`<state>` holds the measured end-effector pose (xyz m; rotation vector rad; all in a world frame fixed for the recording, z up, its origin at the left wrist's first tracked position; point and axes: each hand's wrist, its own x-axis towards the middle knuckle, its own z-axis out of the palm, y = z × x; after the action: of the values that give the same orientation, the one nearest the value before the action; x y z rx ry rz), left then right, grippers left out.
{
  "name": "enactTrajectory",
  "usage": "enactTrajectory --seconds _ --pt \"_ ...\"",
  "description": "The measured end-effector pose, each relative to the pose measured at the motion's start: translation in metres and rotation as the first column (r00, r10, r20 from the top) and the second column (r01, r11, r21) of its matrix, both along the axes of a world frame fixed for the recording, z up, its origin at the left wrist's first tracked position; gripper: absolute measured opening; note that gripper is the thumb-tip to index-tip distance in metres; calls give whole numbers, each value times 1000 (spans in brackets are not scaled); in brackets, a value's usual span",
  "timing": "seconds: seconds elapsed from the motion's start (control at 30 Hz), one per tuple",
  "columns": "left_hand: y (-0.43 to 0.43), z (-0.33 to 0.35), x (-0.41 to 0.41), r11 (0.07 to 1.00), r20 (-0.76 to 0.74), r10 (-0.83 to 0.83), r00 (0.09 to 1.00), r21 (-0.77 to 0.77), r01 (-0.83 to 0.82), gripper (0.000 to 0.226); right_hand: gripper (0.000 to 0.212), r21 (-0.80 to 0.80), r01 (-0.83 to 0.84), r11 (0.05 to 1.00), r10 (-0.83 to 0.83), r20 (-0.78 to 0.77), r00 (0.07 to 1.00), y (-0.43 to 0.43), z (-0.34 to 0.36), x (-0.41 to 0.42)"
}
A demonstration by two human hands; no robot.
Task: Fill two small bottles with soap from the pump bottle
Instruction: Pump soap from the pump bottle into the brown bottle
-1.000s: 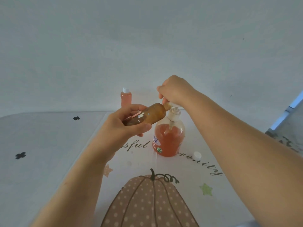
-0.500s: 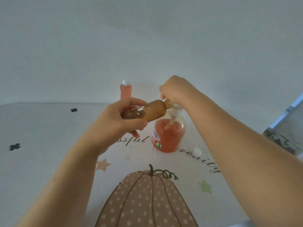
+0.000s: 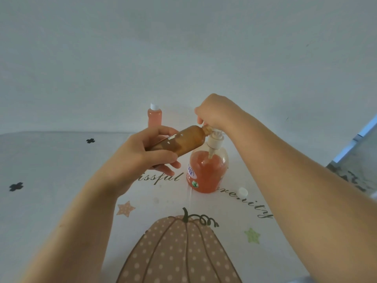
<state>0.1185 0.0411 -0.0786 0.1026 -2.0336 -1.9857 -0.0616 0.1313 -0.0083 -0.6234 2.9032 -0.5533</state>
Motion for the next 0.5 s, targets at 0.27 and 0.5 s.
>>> enactTrajectory --seconds 0.27,0.5 --pt "-4 -5 -4 1000 39 2 999 -18 -1 41 28 -18 -3 1000 3 23 1000 1 -13 -3" --pt "1 -3 -3 999 6 51 999 -2 -51 41 24 -47 -16 999 16 -15 1000 4 -6 -1"
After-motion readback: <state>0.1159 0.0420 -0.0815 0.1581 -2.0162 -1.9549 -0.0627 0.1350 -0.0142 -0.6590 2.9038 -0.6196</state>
